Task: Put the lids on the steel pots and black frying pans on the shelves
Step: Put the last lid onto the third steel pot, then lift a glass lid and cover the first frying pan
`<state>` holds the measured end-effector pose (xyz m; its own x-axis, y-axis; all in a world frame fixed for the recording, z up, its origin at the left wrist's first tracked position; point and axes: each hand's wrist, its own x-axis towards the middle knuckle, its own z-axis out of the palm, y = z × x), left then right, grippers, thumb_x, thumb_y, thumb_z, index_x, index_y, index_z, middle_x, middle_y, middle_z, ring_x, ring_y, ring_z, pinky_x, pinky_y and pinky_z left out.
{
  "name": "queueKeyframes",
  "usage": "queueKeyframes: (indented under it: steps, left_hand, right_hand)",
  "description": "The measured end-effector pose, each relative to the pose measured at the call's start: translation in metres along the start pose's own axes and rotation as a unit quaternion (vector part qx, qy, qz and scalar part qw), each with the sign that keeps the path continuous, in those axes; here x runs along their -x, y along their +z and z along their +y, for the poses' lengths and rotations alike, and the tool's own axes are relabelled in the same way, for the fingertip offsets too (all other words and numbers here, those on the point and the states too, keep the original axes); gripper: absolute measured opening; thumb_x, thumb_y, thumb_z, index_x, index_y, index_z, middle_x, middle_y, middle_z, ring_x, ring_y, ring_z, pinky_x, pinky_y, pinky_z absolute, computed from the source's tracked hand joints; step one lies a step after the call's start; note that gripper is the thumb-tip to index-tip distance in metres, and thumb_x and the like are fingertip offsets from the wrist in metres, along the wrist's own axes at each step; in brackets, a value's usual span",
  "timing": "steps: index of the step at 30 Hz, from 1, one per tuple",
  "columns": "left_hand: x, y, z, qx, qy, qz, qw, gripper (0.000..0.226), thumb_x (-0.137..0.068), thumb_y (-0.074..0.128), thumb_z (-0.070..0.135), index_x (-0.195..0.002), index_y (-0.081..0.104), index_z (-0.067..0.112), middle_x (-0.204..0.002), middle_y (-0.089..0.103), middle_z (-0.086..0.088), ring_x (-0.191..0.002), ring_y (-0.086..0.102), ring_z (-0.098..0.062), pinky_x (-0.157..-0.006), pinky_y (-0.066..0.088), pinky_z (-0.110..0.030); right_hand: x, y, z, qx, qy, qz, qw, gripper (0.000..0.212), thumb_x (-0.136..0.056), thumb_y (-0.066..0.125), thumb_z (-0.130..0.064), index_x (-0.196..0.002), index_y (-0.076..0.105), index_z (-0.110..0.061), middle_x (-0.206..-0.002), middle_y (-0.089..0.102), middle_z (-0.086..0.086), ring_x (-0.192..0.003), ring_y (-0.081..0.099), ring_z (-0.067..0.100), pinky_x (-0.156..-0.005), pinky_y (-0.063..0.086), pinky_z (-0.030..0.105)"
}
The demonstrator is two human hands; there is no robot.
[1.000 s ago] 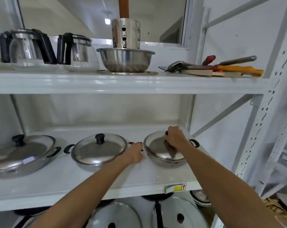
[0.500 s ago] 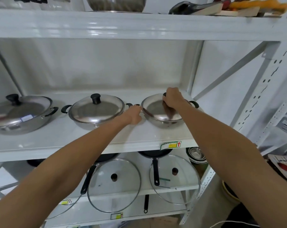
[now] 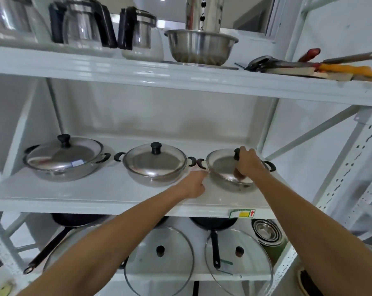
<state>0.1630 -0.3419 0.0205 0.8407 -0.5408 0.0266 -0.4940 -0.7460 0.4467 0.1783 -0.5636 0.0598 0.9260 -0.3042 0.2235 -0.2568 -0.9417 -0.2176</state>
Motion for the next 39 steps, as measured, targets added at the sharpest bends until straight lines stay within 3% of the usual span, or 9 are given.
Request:
queueKeyframes:
  steps: [8,11,16,19,23,29,32,35,39]
  left_hand:
    - [0.103,-0.003,-0.086,0.053,0.004,-0.027,0.998,0.059,-0.091,0.049,0.003,-0.149,0.041,0.004,-0.155,0.042,-0.015,-0.141,0.039,-0.030,-0.116,0.029,-0.032]
    - [0.136,-0.012,-0.140,0.053,-0.002,-0.009,0.999,0.053,-0.086,0.050,0.001,-0.138,0.056,0.006,-0.143,0.056,-0.016,-0.132,0.051,-0.033,-0.115,0.037,-0.038]
    - [0.195,-0.023,-0.215,0.008,0.013,0.054,0.998,0.051,-0.084,0.048,-0.001,-0.132,0.061,0.008,-0.143,0.058,-0.012,-0.131,0.054,-0.032,-0.115,0.039,-0.039]
    - [0.230,-0.023,-0.241,0.004,-0.030,0.090,0.995,0.041,-0.090,0.047,0.005,-0.126,0.066,0.012,-0.134,0.065,-0.010,-0.122,0.059,-0.028,-0.107,0.046,-0.035]
    - [0.267,-0.005,-0.280,0.009,-0.095,0.117,0.989,0.036,-0.090,0.049,0.008,-0.119,0.070,0.007,-0.121,0.071,-0.014,-0.112,0.065,-0.031,-0.099,0.051,-0.035]
    - [0.307,0.044,-0.361,-0.033,-0.276,-0.023,0.960,0.040,-0.095,0.049,0.019,-0.128,0.061,-0.001,-0.135,0.060,-0.022,-0.124,0.055,-0.039,-0.104,0.044,-0.041]
    - [0.313,0.067,-0.407,-0.045,-0.331,-0.113,0.936,0.050,-0.096,0.047,0.026,-0.140,0.049,0.004,-0.144,0.052,-0.019,-0.130,0.051,-0.037,-0.106,0.043,-0.042]
    - [0.300,0.082,-0.456,-0.039,-0.334,-0.062,0.940,0.046,-0.093,0.050,0.024,-0.131,0.052,-0.002,-0.132,0.058,-0.023,-0.117,0.059,-0.039,-0.100,0.050,-0.045]
    - [0.270,0.092,-0.517,-0.038,-0.342,0.023,0.939,0.052,-0.094,0.051,0.022,-0.139,0.041,-0.001,-0.135,0.050,-0.024,-0.123,0.052,-0.043,-0.104,0.046,-0.052]
  right_hand:
    - [0.070,0.014,-0.076,0.112,-0.060,-0.005,0.992,0.033,-0.098,0.052,-0.033,-0.107,0.063,-0.003,-0.103,0.067,0.016,-0.100,0.065,0.035,-0.083,0.049,0.036]
    - [0.101,0.029,-0.124,0.072,-0.081,-0.042,0.993,0.024,-0.090,0.053,-0.022,-0.091,0.067,-0.003,-0.089,0.068,0.016,-0.087,0.067,0.035,-0.070,0.049,0.033]
    - [0.162,0.084,-0.187,0.020,-0.096,-0.119,0.988,0.020,-0.084,0.056,-0.031,-0.083,0.056,-0.011,-0.088,0.062,0.012,-0.077,0.058,0.028,-0.067,0.047,0.033]
    - [0.198,0.119,-0.218,0.004,-0.111,-0.159,0.981,0.020,-0.085,0.059,-0.025,-0.075,0.055,-0.009,-0.075,0.054,0.006,-0.068,0.056,0.025,-0.059,0.044,0.031]
    - [0.227,0.169,-0.253,0.047,-0.171,-0.253,0.951,0.037,-0.086,0.055,-0.010,-0.056,0.034,-0.013,-0.056,0.039,0.004,-0.049,0.038,0.019,-0.047,0.032,0.028]
    - [0.258,0.249,-0.298,0.044,-0.192,-0.305,0.932,0.032,-0.089,0.055,-0.012,-0.059,0.043,-0.013,-0.059,0.051,0.005,-0.049,0.049,0.020,-0.050,0.046,0.029]
    - [0.265,0.293,-0.330,0.018,-0.201,-0.333,0.921,0.015,-0.091,0.056,-0.019,-0.080,0.058,-0.009,-0.078,0.060,0.007,-0.071,0.061,0.026,-0.056,0.041,0.025]
    - [0.258,0.347,-0.365,0.009,-0.202,-0.349,0.915,0.033,-0.096,0.052,-0.026,-0.118,0.062,-0.003,-0.113,0.063,0.013,-0.104,0.061,0.032,-0.077,0.040,0.029]
    - [0.249,0.420,-0.405,-0.045,-0.159,-0.329,0.930,0.038,-0.096,0.050,-0.032,-0.119,0.060,-0.004,-0.115,0.064,0.015,-0.102,0.062,0.033,-0.075,0.041,0.034]
